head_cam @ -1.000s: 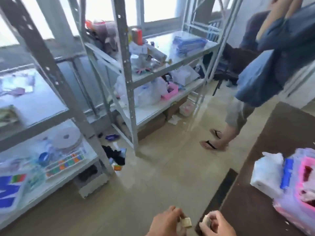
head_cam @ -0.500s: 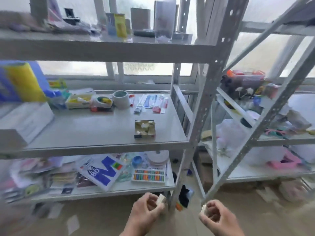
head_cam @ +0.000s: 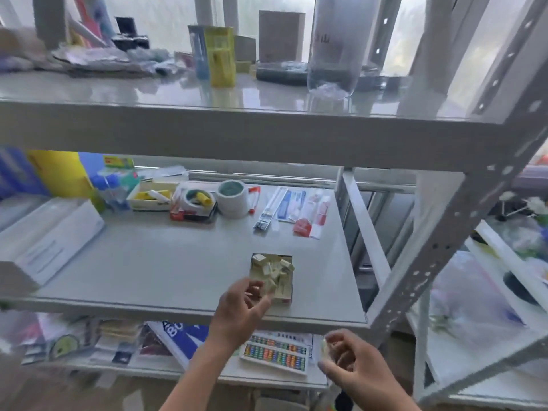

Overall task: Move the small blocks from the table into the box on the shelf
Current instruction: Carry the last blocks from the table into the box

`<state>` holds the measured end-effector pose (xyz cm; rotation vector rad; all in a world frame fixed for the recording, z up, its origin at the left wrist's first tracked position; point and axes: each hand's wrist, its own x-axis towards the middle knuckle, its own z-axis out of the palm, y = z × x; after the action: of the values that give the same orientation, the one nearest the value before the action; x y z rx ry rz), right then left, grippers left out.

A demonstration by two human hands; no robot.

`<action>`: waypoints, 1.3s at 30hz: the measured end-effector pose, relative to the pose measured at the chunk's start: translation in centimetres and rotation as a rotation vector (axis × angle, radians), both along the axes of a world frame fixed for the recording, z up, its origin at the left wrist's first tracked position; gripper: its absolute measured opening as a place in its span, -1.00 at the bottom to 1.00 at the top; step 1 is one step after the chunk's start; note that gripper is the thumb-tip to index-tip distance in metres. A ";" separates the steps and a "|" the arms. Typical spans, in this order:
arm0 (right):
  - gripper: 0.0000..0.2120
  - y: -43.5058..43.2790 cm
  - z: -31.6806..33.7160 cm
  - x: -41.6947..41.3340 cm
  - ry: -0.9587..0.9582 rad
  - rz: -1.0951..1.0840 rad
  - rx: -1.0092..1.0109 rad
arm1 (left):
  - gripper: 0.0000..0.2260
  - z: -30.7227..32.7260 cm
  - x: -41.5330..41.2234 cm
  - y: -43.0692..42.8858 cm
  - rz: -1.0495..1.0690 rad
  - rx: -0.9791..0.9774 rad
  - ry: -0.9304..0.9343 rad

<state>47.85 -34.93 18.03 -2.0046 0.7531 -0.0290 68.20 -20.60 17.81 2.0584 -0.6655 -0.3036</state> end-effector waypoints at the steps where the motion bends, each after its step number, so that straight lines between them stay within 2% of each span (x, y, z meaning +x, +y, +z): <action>1: -0.71 -0.5 0.3 1.7 -0.017 0.038 -0.008 | -0.78 -0.1 1.6 -0.8 -0.011 0.006 -0.049; 3: -0.69 -1.2 1.0 5.2 -0.061 0.095 -0.050 | -0.70 -0.8 4.5 -1.8 -0.052 0.025 -0.131; 8: -0.62 -1.1 1.3 13.2 -0.232 0.081 -0.190 | -0.18 -4.0 10.6 -2.2 -0.253 0.259 -0.209; 12: -0.53 -0.9 -0.2 17.0 -0.300 0.002 -0.320 | -0.01 -5.3 13.2 -1.8 -0.382 0.318 -0.226; 15: -0.56 -0.8 -0.8 17.3 -0.334 -0.118 -0.342 | 0.08 -5.4 14.1 -2.0 -0.429 0.359 -0.224; 19: -0.51 -1.6 -2.2 16.4 -0.231 -0.188 -0.391 | 0.03 -4.9 15.0 -2.9 -0.439 0.419 -0.226; 22: -0.44 -2.7 -2.7 16.8 -0.010 -0.061 -0.345 | -0.21 -4.7 15.6 -4.1 -0.401 0.405 -0.248; 24: -0.48 -3.2 -2.7 17.7 0.076 0.003 -0.329 | -0.38 -4.8 15.6 -4.8 -0.328 0.397 -0.258; 25: -0.53 -3.4 -2.6 18.1 0.102 0.008 -0.325 | -0.40 -4.9 15.5 -5.0 -0.307 0.416 -0.268; 29: -0.60 -4.3 -2.3 18.9 0.154 -0.030 -0.281 | -0.21 -5.7 15.2 -4.8 -0.373 0.454 -0.313; 34: -0.73 -4.6 -1.9 18.6 0.059 -0.081 -0.161 | 0.03 -4.8 16.3 -4.4 -0.552 0.516 -0.248; 39: -0.77 -3.9 -2.6 18.6 0.007 -0.245 -0.140 | 0.03 -4.4 15.1 -5.7 -0.539 0.586 -0.192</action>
<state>66.45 -38.81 15.48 -2.0325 1.0223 -0.2236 83.32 -26.32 13.37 2.4432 -1.3836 -0.6777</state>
